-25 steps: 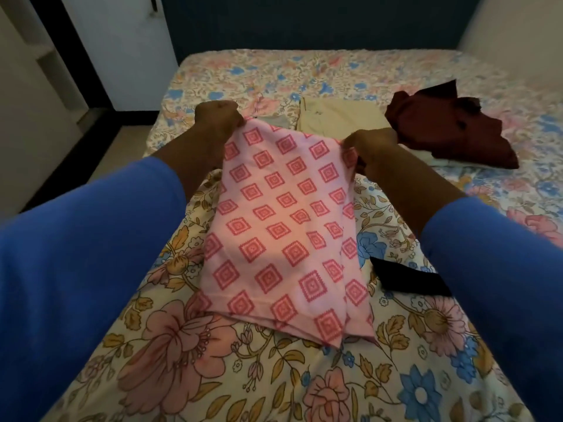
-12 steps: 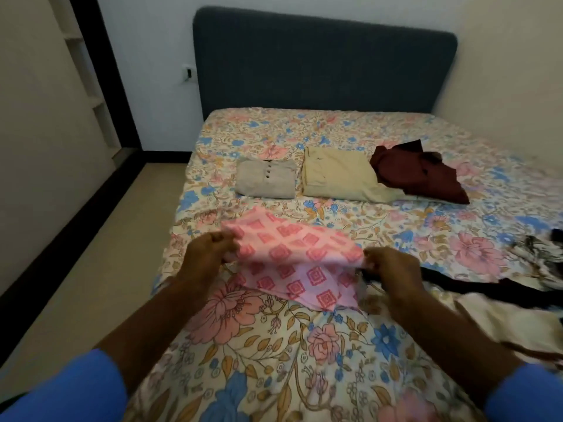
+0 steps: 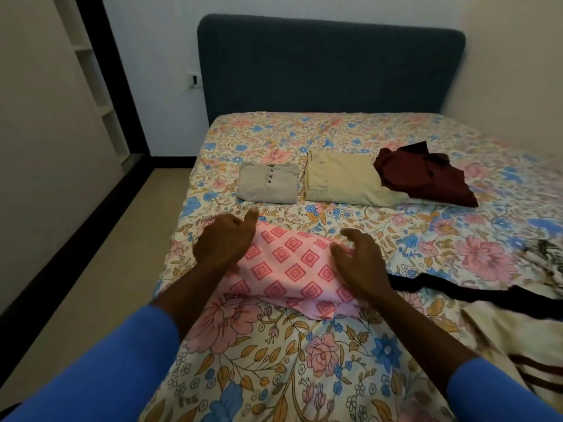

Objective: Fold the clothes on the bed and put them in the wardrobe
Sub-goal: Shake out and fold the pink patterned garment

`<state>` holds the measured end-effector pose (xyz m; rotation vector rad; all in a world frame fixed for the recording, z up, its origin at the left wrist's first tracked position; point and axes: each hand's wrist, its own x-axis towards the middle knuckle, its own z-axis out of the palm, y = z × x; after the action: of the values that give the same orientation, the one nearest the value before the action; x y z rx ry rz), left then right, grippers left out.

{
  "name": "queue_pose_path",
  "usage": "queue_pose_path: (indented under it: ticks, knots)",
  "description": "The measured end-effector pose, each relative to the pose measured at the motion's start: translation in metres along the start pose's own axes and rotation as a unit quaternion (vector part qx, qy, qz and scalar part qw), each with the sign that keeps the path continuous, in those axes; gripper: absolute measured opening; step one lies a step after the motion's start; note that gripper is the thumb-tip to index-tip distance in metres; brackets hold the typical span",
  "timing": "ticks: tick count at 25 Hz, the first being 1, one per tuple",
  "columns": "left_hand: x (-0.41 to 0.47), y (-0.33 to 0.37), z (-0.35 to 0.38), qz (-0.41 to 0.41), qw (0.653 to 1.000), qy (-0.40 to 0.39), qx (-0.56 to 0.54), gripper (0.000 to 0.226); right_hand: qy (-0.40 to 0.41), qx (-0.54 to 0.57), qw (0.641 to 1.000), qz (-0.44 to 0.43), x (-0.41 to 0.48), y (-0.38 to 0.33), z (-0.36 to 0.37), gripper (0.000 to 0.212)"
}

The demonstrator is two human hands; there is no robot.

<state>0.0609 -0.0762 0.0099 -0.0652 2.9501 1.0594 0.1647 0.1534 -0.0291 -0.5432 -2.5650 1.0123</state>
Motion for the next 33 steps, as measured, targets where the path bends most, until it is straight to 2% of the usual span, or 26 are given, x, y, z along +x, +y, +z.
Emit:
queue_pose_path:
  ticks: [2,4,6,8,10,11,13,15,18,20,21,25,27,30,33]
  knots:
    - [0.019,0.018,0.019,0.027,0.994,-0.030,0.100,0.073,-0.064,-0.108,0.986,-0.112,0.006,0.009,0.021,0.073]
    - [0.031,0.017,0.033,0.055,0.988,-0.003,0.145,0.055,-0.131,-0.204,0.957,-0.160,-0.001,0.016,0.034,0.098]
    - [0.040,0.001,0.037,0.025,0.992,0.013,0.121,0.045,-0.145,-0.257,0.943,-0.157,-0.002,0.025,0.039,0.114]
    - [0.037,-0.013,0.039,-0.023,0.997,0.000,0.074,0.049,-0.142,-0.277,0.939,-0.148,-0.002,0.030,0.040,0.120]
    - [0.027,-0.012,0.035,-0.046,0.997,-0.051,-0.025,0.054,-0.136,-0.266,0.944,-0.143,0.000,0.031,0.042,0.123]
    - [0.021,-0.008,0.031,-0.064,0.987,-0.093,-0.111,0.056,-0.131,-0.252,0.948,-0.142,0.000,0.030,0.042,0.123]
    - [0.007,0.002,0.021,-0.103,0.940,-0.200,-0.257,0.050,-0.116,-0.229,0.957,-0.137,-0.002,0.032,0.043,0.119]
    - [-0.004,0.007,0.015,-0.152,0.895,-0.291,-0.303,0.052,-0.111,-0.197,0.966,-0.123,-0.003,0.035,0.045,0.110]
    - [-0.011,0.016,0.014,-0.201,0.863,-0.353,-0.301,0.062,-0.118,-0.086,0.984,-0.100,-0.001,0.033,0.034,0.091]
    - [-0.012,0.028,0.005,-0.186,0.862,-0.357,-0.308,0.060,-0.091,-0.011,0.993,-0.080,0.007,0.035,0.016,0.080]
    - [-0.010,0.035,-0.001,-0.174,0.864,-0.355,-0.313,0.057,-0.069,-0.019,0.995,-0.070,0.014,0.041,0.005,0.077]
    - [0.008,0.094,-0.026,-0.104,0.858,-0.348,-0.362,0.039,-0.005,-0.147,0.988,-0.044,0.055,0.077,-0.036,0.078]
    - [0.026,0.140,-0.028,-0.067,0.860,-0.325,-0.387,0.035,-0.011,-0.214,0.976,-0.047,0.081,0.090,-0.050,0.076]
    - [0.063,0.214,-0.014,-0.006,0.864,-0.303,-0.402,0.028,-0.068,-0.300,0.950,-0.048,0.104,0.115,-0.057,0.081]
    - [0.111,0.273,0.020,0.021,0.848,-0.314,-0.427,0.021,-0.085,-0.318,0.944,-0.038,0.101,0.141,-0.049,0.080]
